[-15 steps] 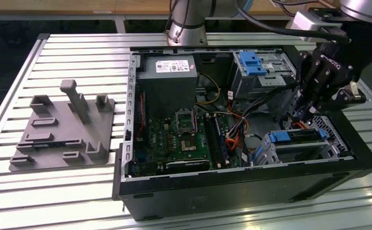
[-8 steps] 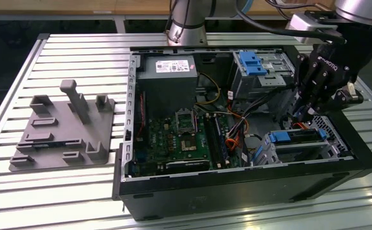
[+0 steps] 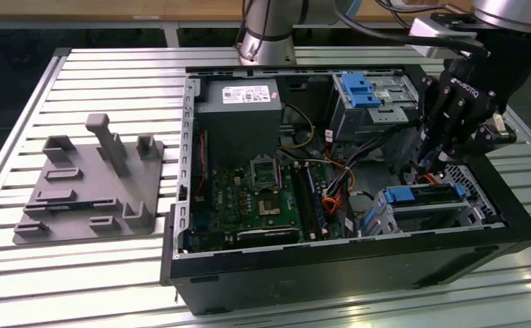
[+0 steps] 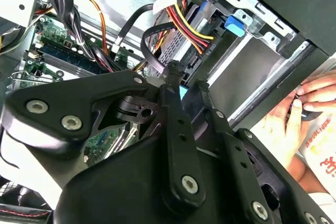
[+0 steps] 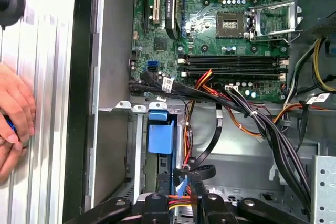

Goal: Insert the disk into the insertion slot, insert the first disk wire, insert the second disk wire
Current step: 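Insert the second disk wire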

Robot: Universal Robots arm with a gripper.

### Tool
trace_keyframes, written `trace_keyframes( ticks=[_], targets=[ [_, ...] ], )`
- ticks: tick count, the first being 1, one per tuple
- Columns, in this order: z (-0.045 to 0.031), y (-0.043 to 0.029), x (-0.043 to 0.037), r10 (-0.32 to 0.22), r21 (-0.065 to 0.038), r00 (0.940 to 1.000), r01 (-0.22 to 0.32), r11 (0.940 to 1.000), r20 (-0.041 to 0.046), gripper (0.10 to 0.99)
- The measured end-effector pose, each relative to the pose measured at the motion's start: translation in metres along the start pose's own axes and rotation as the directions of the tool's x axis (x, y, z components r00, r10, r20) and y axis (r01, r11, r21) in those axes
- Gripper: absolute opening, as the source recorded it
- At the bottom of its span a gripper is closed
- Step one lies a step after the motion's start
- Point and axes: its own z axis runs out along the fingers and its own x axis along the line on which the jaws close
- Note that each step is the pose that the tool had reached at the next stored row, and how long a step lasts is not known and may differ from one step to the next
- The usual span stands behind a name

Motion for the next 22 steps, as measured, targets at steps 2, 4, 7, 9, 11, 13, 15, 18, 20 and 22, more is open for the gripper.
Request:
trace_keyframes(
  ticks=[2,4,7,9,11,13,15,18,20,22],
  targets=[
    [0.0004,0.0002,-0.0039,-0.002,0.005,1.0000,0.002,1.0000,-0.0082,0.306],
    [0.0014,0.0004,-0.0069,-0.003,0.010,0.9999,0.004,0.9999,-0.0165,0.306],
    [0.0026,0.0013,-0.0101,-0.006,0.016,0.9993,0.007,0.9999,-0.0372,0.306],
    [0.0035,0.0025,-0.0123,-0.008,0.017,0.9986,0.009,0.9998,-0.0524,0.306],
    [0.0046,0.0037,-0.0147,-0.010,0.018,0.9977,0.011,0.9998,-0.0666,0.306],
    [0.0058,0.0044,-0.0174,-0.013,0.018,0.9968,0.014,0.9997,-0.0793,0.306],
    [0.0067,0.0048,-0.0196,-0.016,0.019,0.9955,0.018,0.9997,-0.0933,0.306],
    [0.0079,0.0049,-0.0226,-0.022,0.019,0.9932,0.024,0.9995,-0.1139,0.306],
    [0.0084,0.0050,-0.0249,-0.026,0.020,0.9917,0.029,0.9994,-0.1256,0.306],
    [0.0089,0.0051,-0.0277,-0.030,0.022,0.9905,0.033,0.9992,-0.1343,0.306]
  ],
)
